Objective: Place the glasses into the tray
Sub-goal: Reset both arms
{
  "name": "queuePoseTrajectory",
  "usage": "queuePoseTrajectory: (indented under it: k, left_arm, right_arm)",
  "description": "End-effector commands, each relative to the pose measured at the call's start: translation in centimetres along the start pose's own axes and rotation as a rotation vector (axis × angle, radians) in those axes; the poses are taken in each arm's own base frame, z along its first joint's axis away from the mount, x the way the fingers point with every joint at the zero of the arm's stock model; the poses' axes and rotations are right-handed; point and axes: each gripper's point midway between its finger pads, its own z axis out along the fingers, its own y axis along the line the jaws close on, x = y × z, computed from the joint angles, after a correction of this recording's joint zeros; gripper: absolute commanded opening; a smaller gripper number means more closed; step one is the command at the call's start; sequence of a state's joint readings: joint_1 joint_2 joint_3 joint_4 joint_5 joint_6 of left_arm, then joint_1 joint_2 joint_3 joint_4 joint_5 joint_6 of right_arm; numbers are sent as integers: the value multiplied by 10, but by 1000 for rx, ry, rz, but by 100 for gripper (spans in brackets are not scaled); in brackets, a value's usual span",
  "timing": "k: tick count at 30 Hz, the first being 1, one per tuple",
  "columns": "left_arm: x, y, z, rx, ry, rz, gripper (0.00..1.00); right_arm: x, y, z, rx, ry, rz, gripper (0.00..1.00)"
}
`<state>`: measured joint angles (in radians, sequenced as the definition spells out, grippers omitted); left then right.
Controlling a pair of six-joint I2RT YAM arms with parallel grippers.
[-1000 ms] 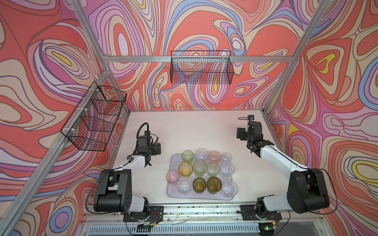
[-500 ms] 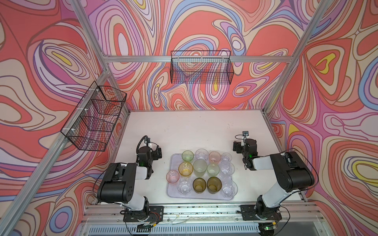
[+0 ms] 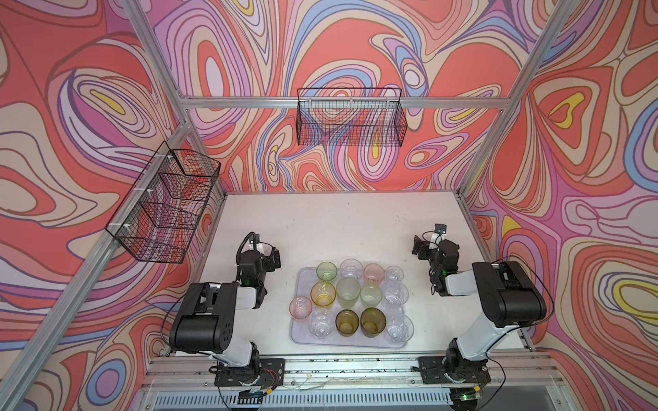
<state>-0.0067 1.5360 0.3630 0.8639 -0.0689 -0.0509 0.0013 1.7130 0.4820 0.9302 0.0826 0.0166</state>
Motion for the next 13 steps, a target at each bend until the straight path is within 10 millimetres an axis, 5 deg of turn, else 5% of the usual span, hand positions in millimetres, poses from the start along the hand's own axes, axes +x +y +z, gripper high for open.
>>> queuePoseTrajectory:
  k: [1,13]
  left_arm:
    - [-9,-7,2,41,-21,28,100]
    - [-9,-7,2,43,-26,29,100]
  right_arm:
    - [2,2,-1,-10,-4,7,98]
    - [3,4,-1,-25,-1,6,98]
